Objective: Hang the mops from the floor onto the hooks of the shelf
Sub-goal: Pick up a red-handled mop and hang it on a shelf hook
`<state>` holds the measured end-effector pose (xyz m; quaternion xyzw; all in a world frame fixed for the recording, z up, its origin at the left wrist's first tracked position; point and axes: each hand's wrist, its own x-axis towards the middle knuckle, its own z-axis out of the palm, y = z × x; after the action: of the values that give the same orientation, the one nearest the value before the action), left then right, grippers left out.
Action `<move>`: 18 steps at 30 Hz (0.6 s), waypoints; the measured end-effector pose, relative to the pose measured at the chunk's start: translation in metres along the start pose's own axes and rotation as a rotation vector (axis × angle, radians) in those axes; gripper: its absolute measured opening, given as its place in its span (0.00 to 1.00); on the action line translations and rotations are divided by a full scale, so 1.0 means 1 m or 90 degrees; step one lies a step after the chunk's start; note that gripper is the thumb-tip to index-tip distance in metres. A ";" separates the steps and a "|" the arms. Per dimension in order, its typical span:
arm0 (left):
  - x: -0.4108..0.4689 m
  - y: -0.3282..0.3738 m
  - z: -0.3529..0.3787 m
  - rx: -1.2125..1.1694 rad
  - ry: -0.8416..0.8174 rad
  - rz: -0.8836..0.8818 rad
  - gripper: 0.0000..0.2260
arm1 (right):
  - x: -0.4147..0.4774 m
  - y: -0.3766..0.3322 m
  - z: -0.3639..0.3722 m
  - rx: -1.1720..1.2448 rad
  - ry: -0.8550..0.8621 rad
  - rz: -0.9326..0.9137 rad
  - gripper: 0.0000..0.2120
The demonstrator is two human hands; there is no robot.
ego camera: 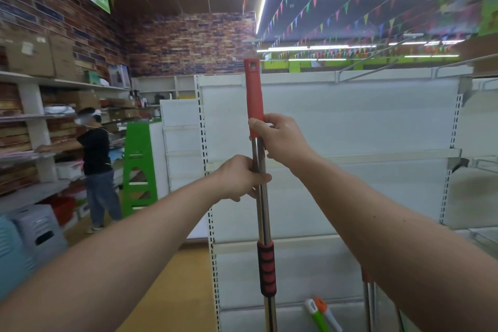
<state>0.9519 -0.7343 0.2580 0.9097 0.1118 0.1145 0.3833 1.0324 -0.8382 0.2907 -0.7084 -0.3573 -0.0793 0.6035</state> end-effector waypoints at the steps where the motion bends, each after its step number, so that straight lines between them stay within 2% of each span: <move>1: 0.003 -0.001 0.000 -0.002 -0.001 0.000 0.14 | 0.002 0.001 0.000 -0.003 0.002 0.002 0.15; 18: 0.049 -0.035 -0.004 0.033 0.034 0.024 0.14 | 0.033 0.028 0.026 -0.010 0.018 0.014 0.13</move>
<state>0.9935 -0.6931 0.2410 0.9177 0.1081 0.1430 0.3544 1.0654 -0.8011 0.2795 -0.7157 -0.3403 -0.0854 0.6039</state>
